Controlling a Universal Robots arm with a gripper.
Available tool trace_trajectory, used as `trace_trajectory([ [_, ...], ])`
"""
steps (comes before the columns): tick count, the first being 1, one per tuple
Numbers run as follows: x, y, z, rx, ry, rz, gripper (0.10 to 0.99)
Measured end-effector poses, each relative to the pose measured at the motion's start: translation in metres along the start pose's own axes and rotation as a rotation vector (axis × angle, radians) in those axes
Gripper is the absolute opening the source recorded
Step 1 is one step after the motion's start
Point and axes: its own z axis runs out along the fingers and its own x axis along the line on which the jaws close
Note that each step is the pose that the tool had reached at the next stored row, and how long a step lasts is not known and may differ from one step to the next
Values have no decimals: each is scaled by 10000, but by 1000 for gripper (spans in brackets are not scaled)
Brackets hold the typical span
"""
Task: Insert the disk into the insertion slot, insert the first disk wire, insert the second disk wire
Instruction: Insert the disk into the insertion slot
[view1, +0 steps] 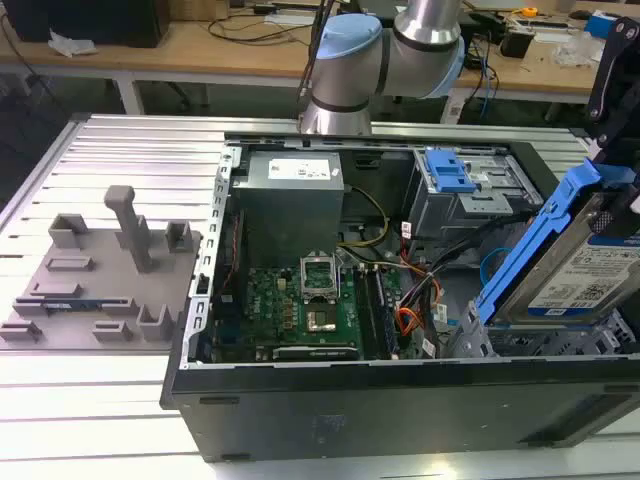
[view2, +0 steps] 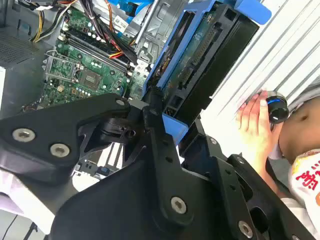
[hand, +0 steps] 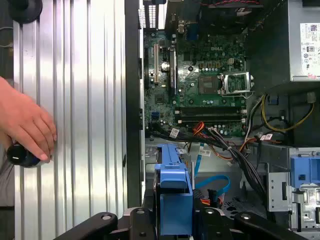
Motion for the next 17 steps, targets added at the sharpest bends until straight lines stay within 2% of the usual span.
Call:
trace_trajectory([
  [13, 0, 0, 0, 1, -13, 0, 365],
  [17, 0, 0, 0, 2, -190, -7, 365],
])
